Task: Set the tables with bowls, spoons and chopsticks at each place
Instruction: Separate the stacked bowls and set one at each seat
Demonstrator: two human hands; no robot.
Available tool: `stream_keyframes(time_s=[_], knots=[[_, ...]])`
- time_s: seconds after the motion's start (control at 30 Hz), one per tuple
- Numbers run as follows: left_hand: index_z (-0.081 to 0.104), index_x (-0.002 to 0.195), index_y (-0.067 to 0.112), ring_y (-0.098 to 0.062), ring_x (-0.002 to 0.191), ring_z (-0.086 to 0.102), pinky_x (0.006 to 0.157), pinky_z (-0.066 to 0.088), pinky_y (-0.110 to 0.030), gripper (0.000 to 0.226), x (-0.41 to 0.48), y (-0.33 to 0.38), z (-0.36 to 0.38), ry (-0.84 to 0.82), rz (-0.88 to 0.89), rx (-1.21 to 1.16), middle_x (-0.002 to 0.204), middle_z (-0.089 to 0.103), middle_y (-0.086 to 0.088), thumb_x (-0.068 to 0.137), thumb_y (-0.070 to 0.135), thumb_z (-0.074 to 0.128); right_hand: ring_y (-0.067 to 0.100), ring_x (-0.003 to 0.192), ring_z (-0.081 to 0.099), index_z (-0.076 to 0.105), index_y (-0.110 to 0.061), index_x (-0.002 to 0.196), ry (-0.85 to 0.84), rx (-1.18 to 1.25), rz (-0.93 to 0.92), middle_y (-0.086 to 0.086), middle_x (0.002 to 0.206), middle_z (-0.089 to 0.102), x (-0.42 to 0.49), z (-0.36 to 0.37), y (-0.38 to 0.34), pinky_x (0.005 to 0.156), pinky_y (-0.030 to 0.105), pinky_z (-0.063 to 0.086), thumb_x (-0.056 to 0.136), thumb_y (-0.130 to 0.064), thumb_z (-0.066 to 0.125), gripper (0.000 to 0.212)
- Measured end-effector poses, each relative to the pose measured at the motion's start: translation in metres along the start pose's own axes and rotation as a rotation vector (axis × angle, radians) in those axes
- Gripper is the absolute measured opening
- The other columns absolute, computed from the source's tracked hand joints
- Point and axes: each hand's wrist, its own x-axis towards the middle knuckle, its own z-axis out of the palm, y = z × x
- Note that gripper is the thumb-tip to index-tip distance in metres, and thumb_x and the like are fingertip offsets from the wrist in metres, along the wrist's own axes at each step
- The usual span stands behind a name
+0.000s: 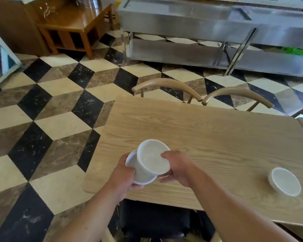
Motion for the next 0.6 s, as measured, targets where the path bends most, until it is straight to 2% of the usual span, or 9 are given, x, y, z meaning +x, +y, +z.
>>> stream_keyframes(time_s=[0.07, 0.13, 0.2, 0.33, 0.4, 0.5, 0.6], knots=[[0.050, 0.132, 0.041, -0.030, 0.111, 0.062, 0.068, 0.067, -0.045, 0.065, 0.009, -0.002, -0.002, 0.049, -0.018, 0.014, 0.128, 0.054, 0.000, 0.092, -0.009, 0.039, 0.032, 0.085, 0.072, 0.064, -0.013, 0.123, 0.026, 0.062, -0.003, 0.014, 0.112, 0.070, 0.006, -0.003, 0.004, 0.069, 0.045, 0.066, 0.104, -0.026, 0.057, 0.024], [0.048, 0.132, 0.042, -0.036, 0.114, 0.061, 0.066, 0.067, -0.044, 0.065, 0.016, -0.004, -0.008, 0.108, -0.050, 0.036, 0.128, 0.052, -0.003, 0.094, -0.009, 0.039, 0.026, 0.071, 0.058, 0.065, -0.012, 0.116, 0.073, 0.091, -0.013, 0.012, 0.099, 0.064, 0.017, -0.011, 0.012, 0.053, 0.035, 0.052, 0.104, -0.024, 0.055, 0.020], [0.048, 0.134, 0.043, -0.039, 0.116, 0.061, 0.068, 0.067, -0.047, 0.064, 0.024, -0.010, -0.013, 0.144, -0.067, 0.052, 0.130, 0.051, -0.006, 0.096, -0.009, 0.040, 0.023, 0.066, 0.049, 0.064, -0.011, 0.115, 0.115, 0.083, -0.008, 0.011, 0.093, 0.060, 0.031, -0.022, 0.024, 0.051, 0.032, 0.043, 0.104, -0.020, 0.051, 0.020], [0.051, 0.132, 0.045, -0.038, 0.116, 0.061, 0.072, 0.068, -0.052, 0.066, 0.035, -0.018, -0.018, 0.196, -0.063, 0.044, 0.128, 0.052, -0.004, 0.095, -0.010, 0.043, 0.022, 0.069, 0.063, 0.063, -0.019, 0.127, 0.169, -0.069, -0.033, 0.007, 0.104, 0.069, 0.058, -0.032, 0.048, 0.056, 0.030, 0.055, 0.099, -0.011, 0.049, 0.032], [0.051, 0.131, 0.045, -0.038, 0.116, 0.062, 0.069, 0.067, -0.049, 0.066, 0.038, -0.021, -0.016, 0.206, -0.060, 0.047, 0.127, 0.053, -0.003, 0.095, -0.010, 0.045, 0.024, 0.082, 0.072, 0.061, -0.022, 0.128, 0.161, -0.111, -0.025, 0.004, 0.111, 0.067, 0.070, -0.032, 0.059, 0.055, 0.026, 0.057, 0.096, -0.005, 0.050, 0.038], [0.051, 0.132, 0.045, -0.038, 0.114, 0.062, 0.068, 0.067, -0.049, 0.065, 0.040, -0.023, -0.017, 0.203, -0.061, 0.039, 0.125, 0.053, -0.001, 0.097, -0.010, 0.046, 0.030, 0.098, 0.073, 0.058, -0.021, 0.138, 0.162, -0.113, 0.022, 0.003, 0.116, 0.064, 0.085, -0.027, 0.070, 0.048, 0.022, 0.055, 0.093, -0.002, 0.050, 0.049], [0.050, 0.134, 0.045, -0.039, 0.113, 0.063, 0.067, 0.067, -0.049, 0.065, 0.043, -0.022, -0.022, 0.210, -0.068, 0.030, 0.126, 0.052, -0.002, 0.099, -0.010, 0.048, 0.026, 0.092, 0.073, 0.057, -0.023, 0.143, 0.166, -0.129, 0.043, 0.001, 0.114, 0.063, 0.099, -0.023, 0.076, 0.049, 0.022, 0.055, 0.092, -0.002, 0.051, 0.056]])
